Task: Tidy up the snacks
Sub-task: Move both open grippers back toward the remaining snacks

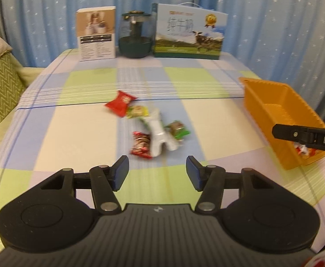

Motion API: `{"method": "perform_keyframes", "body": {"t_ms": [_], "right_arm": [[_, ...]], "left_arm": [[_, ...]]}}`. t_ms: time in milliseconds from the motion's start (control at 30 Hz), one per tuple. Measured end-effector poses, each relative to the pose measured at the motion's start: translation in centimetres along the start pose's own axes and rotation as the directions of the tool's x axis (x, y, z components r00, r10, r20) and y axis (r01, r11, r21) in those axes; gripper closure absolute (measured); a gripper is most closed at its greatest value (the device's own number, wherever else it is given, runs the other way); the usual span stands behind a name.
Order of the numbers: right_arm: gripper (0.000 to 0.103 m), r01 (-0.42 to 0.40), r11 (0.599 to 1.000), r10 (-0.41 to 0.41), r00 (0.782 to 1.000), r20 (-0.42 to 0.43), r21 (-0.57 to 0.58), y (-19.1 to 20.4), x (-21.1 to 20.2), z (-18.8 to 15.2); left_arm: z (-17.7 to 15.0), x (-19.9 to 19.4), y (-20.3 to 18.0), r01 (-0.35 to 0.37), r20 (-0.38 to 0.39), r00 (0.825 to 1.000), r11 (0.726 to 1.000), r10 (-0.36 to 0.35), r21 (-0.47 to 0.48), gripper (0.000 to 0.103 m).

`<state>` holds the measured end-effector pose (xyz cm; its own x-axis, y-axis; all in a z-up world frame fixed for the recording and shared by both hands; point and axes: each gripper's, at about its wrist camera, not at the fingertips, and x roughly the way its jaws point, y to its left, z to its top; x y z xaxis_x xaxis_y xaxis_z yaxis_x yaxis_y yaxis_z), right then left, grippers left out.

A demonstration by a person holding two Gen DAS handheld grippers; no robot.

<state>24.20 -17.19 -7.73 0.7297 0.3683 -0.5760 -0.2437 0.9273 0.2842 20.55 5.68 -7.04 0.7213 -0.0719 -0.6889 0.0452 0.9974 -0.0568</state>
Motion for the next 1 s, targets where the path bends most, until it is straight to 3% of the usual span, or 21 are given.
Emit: {"method": "perform_keyframes", "body": {"t_ms": [400,567,1000], "right_arm": [[0.04,-0.034,0.998,0.031,0.999,-0.043,-0.059,3.2,3.7,-0.3],[0.04,-0.033,0.996,0.028,0.997,-0.071,-0.081,3.6,6.0,-0.6],[0.04,-0.043,0.992,0.03,0.994,-0.109,-0.122,4.0,10.0,-1.0]], "left_arm": [[0.4,2.0,3.7,-0.036,-0.027,0.999,0.998,0.037,0.042,0.045],[0.8,3.9,4.7,-0.009,-0.034,0.999,1.0,0.01,0.018,0.046],[1.8,8.5,5.0,0.081,-0.067,0.994,0.996,-0.083,-0.037,0.067]]}}
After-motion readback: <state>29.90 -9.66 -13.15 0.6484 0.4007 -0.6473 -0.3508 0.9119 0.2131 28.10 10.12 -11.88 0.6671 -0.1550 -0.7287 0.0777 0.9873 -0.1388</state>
